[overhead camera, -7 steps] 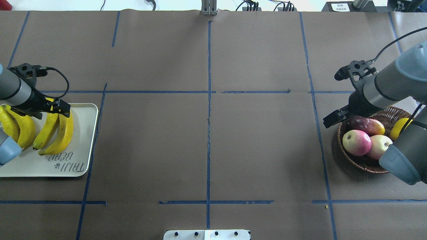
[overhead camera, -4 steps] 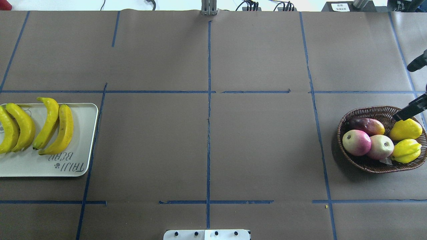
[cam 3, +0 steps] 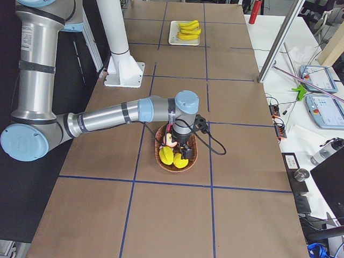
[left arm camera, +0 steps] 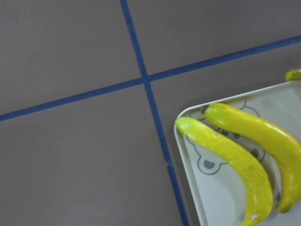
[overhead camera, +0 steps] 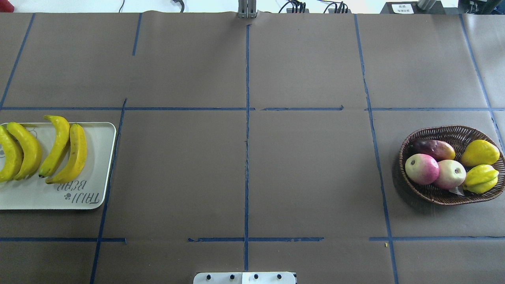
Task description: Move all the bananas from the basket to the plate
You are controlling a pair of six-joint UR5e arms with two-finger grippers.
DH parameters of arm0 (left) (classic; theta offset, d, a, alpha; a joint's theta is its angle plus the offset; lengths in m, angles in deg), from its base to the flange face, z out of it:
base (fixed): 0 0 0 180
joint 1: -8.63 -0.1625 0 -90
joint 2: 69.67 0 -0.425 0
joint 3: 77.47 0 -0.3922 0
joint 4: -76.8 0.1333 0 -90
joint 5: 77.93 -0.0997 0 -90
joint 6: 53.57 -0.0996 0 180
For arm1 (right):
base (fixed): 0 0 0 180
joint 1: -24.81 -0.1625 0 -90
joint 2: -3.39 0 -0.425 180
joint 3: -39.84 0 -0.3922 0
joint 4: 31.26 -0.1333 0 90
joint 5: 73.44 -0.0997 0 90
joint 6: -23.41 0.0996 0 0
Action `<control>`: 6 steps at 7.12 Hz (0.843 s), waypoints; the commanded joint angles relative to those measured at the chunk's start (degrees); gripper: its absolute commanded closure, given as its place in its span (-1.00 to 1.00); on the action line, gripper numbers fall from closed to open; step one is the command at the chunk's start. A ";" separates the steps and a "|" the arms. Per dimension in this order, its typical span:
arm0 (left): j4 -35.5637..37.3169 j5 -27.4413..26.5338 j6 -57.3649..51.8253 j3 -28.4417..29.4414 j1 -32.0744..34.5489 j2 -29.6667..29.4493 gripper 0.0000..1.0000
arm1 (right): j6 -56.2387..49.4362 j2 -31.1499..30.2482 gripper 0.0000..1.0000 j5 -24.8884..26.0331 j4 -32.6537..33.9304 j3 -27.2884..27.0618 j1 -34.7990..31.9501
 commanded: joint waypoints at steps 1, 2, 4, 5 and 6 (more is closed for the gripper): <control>-0.43 0.07 -0.38 0.07 0.87 0.92 -0.99 | -0.09 -0.87 -0.97 -3.37 0.57 4.33 -3.72; -0.52 0.07 -0.82 -0.10 0.87 0.92 -0.99 | 2.78 -1.05 -0.97 -2.67 0.05 4.95 -3.72; -0.44 0.94 -0.82 -0.98 0.87 1.18 -0.99 | 5.01 -1.05 -0.99 -1.53 -0.75 5.04 -3.72; -0.61 4.00 -0.82 -0.98 0.78 2.05 -0.99 | 5.18 -1.05 -0.99 -0.31 -1.45 5.22 -3.63; -0.35 3.94 -0.56 -2.98 0.87 2.32 -0.99 | 5.18 -1.05 -0.99 -0.03 -1.80 5.31 -3.63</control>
